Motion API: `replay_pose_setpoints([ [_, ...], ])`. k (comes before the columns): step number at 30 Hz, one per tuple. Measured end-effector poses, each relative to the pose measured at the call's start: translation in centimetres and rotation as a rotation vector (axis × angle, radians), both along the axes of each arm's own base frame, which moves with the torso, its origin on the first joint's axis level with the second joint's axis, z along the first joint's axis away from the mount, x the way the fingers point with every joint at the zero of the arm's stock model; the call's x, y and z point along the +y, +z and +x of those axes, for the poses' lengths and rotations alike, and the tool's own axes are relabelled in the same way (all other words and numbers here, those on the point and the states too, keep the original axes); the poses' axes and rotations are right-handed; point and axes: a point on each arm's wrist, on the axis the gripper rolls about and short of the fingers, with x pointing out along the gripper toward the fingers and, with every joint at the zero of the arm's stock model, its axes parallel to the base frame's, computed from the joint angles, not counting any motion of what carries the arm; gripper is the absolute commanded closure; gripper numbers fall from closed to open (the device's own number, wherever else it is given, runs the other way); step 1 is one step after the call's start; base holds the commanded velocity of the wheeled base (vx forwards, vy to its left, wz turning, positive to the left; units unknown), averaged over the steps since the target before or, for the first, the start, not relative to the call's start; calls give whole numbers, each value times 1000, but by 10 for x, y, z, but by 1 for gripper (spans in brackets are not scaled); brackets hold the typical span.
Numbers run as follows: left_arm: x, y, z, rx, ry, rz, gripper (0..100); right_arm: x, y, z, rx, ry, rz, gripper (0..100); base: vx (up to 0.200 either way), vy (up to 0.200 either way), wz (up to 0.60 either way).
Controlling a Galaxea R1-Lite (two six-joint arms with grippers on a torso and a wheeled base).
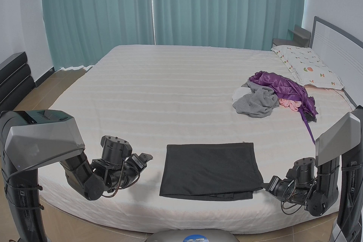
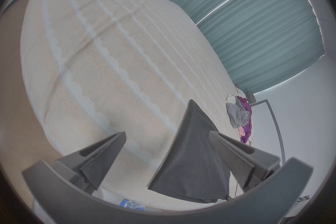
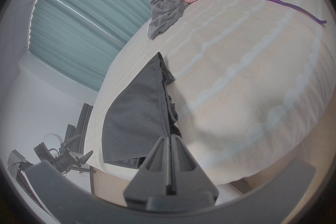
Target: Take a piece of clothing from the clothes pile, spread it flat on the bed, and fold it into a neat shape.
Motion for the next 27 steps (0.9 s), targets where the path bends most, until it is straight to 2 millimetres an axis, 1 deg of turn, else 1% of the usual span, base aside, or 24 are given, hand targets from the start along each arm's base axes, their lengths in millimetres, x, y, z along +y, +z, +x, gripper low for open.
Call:
replay_pose_setpoints([
  [7, 0, 0, 0, 0, 0, 0, 0, -2, 0, -4, 8, 7, -15, 100, 0, 0, 0],
  [8, 0, 0, 0, 0, 0, 0, 0, -2, 0, -4, 9, 9, -18, 0, 0, 0, 0],
  [16, 0, 0, 0, 0, 1, -1, 0, -5, -2, 1, -1, 4, -23, 0, 0, 0, 0],
  [20, 1, 1, 2, -2, 8, -6, 0, -7, 0, 12, -40, -17, -11, 0, 0, 0, 0],
  [26, 2, 1, 2, -3, 11, -4, 0, -8, 1, 33, -113, -43, 5, 0, 200, 0, 0],
  [27, 2, 0, 2, -2, 11, -4, 0, -8, 1, 37, -126, -45, 7, 0, 0, 0, 0],
])
